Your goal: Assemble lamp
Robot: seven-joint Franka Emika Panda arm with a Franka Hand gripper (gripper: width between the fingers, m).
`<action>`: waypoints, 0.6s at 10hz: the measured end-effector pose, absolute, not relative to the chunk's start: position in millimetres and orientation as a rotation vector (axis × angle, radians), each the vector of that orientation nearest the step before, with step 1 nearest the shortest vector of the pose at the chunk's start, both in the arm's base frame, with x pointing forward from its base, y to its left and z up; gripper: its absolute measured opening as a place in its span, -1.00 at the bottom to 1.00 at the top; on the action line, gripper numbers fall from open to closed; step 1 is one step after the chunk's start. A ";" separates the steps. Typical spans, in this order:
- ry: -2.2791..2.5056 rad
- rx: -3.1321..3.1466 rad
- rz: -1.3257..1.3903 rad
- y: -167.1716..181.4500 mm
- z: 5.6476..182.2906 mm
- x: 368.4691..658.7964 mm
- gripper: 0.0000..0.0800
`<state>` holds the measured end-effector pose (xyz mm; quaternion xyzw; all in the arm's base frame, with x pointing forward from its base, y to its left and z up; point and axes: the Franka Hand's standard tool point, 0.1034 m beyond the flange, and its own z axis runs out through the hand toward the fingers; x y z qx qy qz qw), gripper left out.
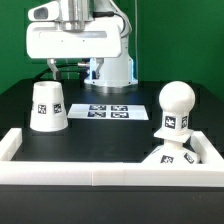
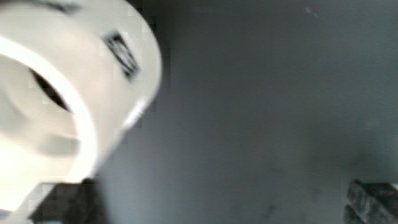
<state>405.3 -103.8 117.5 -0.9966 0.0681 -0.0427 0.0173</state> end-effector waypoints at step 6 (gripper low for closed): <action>0.145 -3.107 -0.102 -116.7 105.0 396.4 0.75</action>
Offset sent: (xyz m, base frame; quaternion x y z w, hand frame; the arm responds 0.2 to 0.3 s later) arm 0.0001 -0.0046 -0.0128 0.0055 0.0147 -0.0052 0.9999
